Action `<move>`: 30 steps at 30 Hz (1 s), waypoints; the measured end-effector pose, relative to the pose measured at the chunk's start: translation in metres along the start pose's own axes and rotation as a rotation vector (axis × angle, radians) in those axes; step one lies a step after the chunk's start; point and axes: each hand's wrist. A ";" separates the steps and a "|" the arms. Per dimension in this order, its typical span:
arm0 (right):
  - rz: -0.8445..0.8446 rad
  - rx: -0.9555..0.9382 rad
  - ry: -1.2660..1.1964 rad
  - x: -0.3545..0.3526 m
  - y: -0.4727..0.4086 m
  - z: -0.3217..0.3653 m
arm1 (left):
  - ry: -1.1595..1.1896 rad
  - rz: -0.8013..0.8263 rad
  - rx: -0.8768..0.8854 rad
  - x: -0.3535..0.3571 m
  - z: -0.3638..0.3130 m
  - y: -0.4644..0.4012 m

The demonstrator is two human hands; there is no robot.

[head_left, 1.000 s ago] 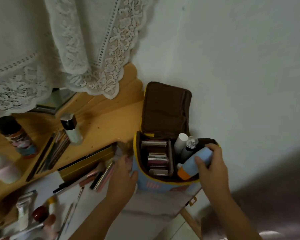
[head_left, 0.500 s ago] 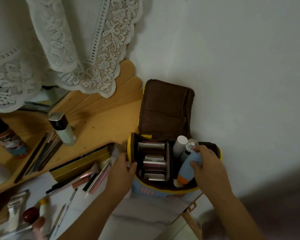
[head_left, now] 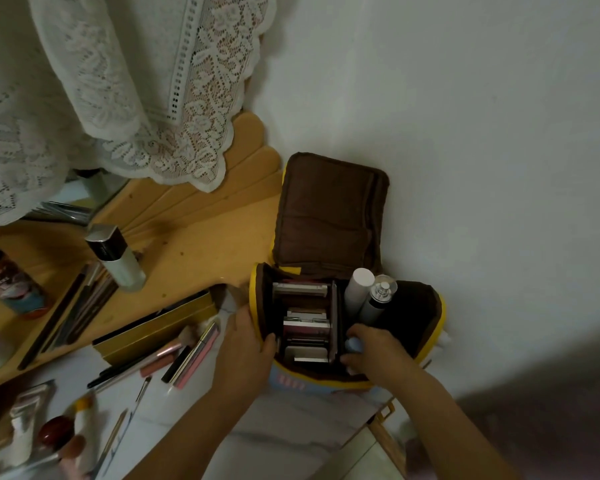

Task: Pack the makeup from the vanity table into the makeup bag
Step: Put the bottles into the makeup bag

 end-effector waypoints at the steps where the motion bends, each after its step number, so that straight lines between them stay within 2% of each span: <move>1: 0.037 0.013 0.053 0.000 -0.003 0.000 | 0.003 0.006 -0.003 0.000 0.001 0.000; 7: 0.230 -0.017 0.194 -0.007 -0.013 -0.001 | 0.029 0.011 0.006 0.000 0.004 0.002; 9: 0.245 -0.013 0.253 -0.009 -0.014 -0.001 | 0.049 0.014 0.006 0.000 0.006 0.002; 11: 0.211 -0.012 0.242 -0.011 -0.016 0.000 | 0.051 0.015 0.010 -0.001 0.008 0.001; 16: 0.138 0.091 -0.026 -0.016 -0.022 0.001 | 0.075 0.002 0.013 -0.002 0.011 0.002; 21: 0.197 0.065 0.090 -0.011 -0.021 0.002 | 0.075 0.007 0.028 -0.002 0.010 0.005; 27: 0.026 0.080 -0.024 -0.013 -0.019 0.000 | 0.062 -0.013 0.021 -0.002 0.011 0.008; 30: 0.022 0.068 -0.057 -0.009 -0.016 0.001 | 0.066 0.012 0.012 -0.002 0.013 0.010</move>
Point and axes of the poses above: each hand's wrist, its own y-axis away from the middle knuckle, its own x-axis out of the palm, z = x × y, and after that the axes turned 13 degrees about x, right-handed
